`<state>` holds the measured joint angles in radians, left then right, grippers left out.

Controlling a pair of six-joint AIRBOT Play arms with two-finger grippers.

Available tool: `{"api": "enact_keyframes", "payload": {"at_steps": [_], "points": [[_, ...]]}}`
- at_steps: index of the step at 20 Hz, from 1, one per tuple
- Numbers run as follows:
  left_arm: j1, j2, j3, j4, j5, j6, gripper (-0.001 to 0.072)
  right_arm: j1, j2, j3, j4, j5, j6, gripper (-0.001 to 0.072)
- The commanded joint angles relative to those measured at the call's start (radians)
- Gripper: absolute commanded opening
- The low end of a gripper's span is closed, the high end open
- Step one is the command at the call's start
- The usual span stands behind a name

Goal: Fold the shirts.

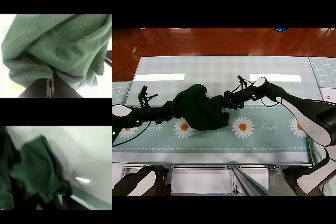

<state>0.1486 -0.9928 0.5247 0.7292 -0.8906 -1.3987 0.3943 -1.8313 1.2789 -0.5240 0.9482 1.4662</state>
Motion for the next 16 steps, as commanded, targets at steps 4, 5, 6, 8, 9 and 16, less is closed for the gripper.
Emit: {"api": "enact_keyframes", "payload": {"at_steps": [4, 5, 6, 8, 9, 16], "points": [[0.0, 0.0, 0.001, 0.0, -0.011, 0.001, 0.0018, 0.047, -0.013, 0.024, 0.006, -0.161, 0.13, 0.0354], [0.0, 0.0, 0.001, 0.0, -0.011, 0.001, 0.0018, 0.052, -0.013, 0.024, 0.006, -0.18, 0.141, 0.0351], [0.0, 0.0, 0.001, 0.0, -0.011, 0.001, 0.0018, 0.059, -0.013, 0.024, 0.01, -0.201, 0.154, 0.0274], [0.0, 0.0, 0.001, 0.0, -0.011, 0.001, 0.0018, 0.064, -0.011, 0.025, 0.022, -0.233, 0.146, 0.002], [0.001, 0.0, 0.002, 0.0, -0.011, 0.005, 0.0018, 0.064, -0.007, 0.025, 0.021, -0.238, 0.14, 0.0027], [0.126, 0.071, 0.234, -0.036, -0.066, 0.027, 0.0018, -0.016, 0.285, 0.033, -0.234, -0.226, 0.112, 0.0026]]}}
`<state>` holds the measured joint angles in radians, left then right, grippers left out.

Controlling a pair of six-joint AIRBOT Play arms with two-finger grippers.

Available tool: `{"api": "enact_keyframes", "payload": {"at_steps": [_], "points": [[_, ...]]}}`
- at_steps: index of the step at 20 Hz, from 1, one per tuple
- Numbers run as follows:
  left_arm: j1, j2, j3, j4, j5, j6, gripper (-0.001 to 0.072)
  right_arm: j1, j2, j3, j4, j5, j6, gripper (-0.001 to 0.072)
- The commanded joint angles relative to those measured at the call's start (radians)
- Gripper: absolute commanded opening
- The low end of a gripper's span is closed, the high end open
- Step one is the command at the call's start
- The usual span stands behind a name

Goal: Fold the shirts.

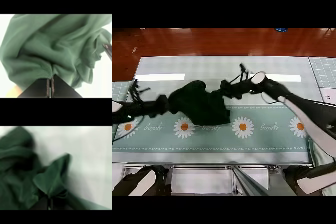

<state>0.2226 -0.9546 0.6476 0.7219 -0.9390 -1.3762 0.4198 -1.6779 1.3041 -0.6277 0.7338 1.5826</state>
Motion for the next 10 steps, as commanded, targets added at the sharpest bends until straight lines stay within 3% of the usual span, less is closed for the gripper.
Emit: {"api": "enact_keyframes", "payload": {"at_steps": [1, 10], "points": [[0.07, 0.048, 0.176, -0.059, -0.019, 0.004, 0.0018, -0.072, 0.188, 0.032, -0.171, -0.002, -0.005, 0.0026], [0.086, 0.11, 0.837, -0.13, -0.06, 0.004, 0.0018, -0.182, 0.551, 0.506, -0.583, 0.291, -0.042, 0.0026]]}}
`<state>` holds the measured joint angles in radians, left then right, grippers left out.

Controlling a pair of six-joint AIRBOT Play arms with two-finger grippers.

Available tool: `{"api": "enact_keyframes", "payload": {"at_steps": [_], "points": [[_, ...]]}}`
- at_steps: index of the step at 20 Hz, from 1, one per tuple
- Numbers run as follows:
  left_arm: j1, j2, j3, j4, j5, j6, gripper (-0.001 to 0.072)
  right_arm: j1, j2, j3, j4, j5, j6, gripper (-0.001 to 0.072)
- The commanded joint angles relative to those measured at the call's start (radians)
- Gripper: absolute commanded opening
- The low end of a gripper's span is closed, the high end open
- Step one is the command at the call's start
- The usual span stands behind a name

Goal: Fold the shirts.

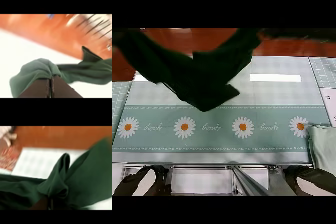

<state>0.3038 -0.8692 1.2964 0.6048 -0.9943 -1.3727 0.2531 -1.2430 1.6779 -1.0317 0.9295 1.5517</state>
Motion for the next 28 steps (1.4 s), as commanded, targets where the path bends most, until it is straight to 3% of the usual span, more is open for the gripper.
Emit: {"api": "enact_keyframes", "payload": {"at_steps": [1, 7, 13, 17, 19, 20, 22, 26, 28], "points": [[0.017, 0.042, 0.246, -0.01, -0.005, 0.0, 0.0018, -0.015, 0.168, 0.165, -0.245, 0.122, -0.011, 0.0026], [0.213, 0.212, 0.435, 0.002, -0.011, 0.023, 0.0018, -0.015, 0.495, 0.187, -0.552, 0.214, 0.034, 0.0026], [0.223, 0.396, 0.431, 0.233, -0.133, -0.014, 0.0018, -0.015, 0.629, 0.114, -0.634, 0.621, 0.117, 0.0026], [0.224, 0.42, 0.268, 0.22, -0.183, -0.038, 0.0018, -0.014, 0.673, -0.18, -0.601, 0.666, 0.193, 0.0026], [0.223, 0.413, 0.082, 0.16, -0.233, -0.013, 0.0018, -0.014, 0.671, -0.372, -0.549, 0.62, 0.221, 0.0026], [0.22, 0.403, -0.032, 0.121, -0.246, 0.045, 0.0018, -0.014, 0.667, -0.468, -0.516, 0.563, 0.224, 0.0026], [0.196, 0.351, -0.252, 0.057, -0.195, 0.101, 0.0018, -0.014, 0.642, -0.654, -0.461, 0.404, 0.235, 0.0026], [0.072, 0.068, -0.431, 0.038, 0.121, 0.248, 0.0018, -0.014, 0.403, -0.808, -0.443, 0.092, 0.242, 0.0026], [0.019, -0.123, -0.384, 0.038, 0.275, 0.247, 0.0018, -0.015, 0.21, -0.794, -0.435, -0.084, 0.243, 0.0026]]}}
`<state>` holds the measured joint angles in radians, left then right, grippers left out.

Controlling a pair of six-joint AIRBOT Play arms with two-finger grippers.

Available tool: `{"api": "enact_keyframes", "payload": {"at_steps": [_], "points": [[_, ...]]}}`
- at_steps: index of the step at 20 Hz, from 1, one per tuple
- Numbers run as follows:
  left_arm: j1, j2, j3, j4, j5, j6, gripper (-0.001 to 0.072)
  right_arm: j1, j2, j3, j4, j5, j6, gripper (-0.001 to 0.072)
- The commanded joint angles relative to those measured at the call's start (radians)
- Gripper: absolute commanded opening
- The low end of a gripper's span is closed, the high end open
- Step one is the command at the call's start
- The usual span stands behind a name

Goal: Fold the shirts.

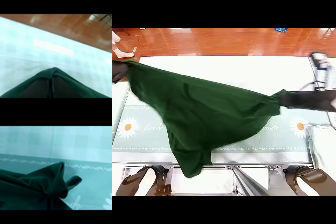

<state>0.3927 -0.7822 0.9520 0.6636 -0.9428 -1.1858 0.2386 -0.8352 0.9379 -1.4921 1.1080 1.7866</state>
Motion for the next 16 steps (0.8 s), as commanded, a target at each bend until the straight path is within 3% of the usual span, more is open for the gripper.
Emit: {"api": "enact_keyframes", "payload": {"at_steps": [1, 6, 7, 8, 9, 10, 13, 16], "points": [[-0.088, -0.299, 0.002, -0.021, 0.261, 0.059, 0.0018, -0.008, -0.294, -0.024, 0.041, -0.318, 0.008, 0.0026], [-0.159, -0.627, 0.256, -0.021, 0.2, 0.056, 0.0019, -0.13, -0.729, 0.289, 0.395, -0.375, -0.1, 0.0027], [-0.167, -0.657, 0.288, -0.021, 0.184, 0.055, 0.0067, -0.157, -0.781, 0.344, 0.488, -0.373, -0.111, 0.0072], [-0.171, -0.677, 0.317, -0.021, 0.167, 0.051, 0.0352, -0.186, -0.824, 0.391, 0.591, -0.368, -0.138, 0.0288], [-0.166, -0.687, 0.342, -0.009, 0.134, 0.02, 0.0513, -0.213, -0.85, 0.429, 0.672, -0.352, -0.182, 0.0422], [-0.147, -0.688, 0.369, 0.025, 0.081, 0.016, 0.0512, -0.249, -0.866, 0.471, 0.724, -0.314, -0.211, 0.0414], [-0.006, -0.685, 0.475, 0.241, -0.209, -0.164, 0.0511, -0.388, -0.848, 0.587, 0.733, -0.13, -0.263, 0.0409], [0.169, -0.645, 0.443, 0.294, -0.467, -0.18, 0.0511, -0.54, -0.774, 0.61, 0.645, 0.053, -0.305, 0.0409]]}}
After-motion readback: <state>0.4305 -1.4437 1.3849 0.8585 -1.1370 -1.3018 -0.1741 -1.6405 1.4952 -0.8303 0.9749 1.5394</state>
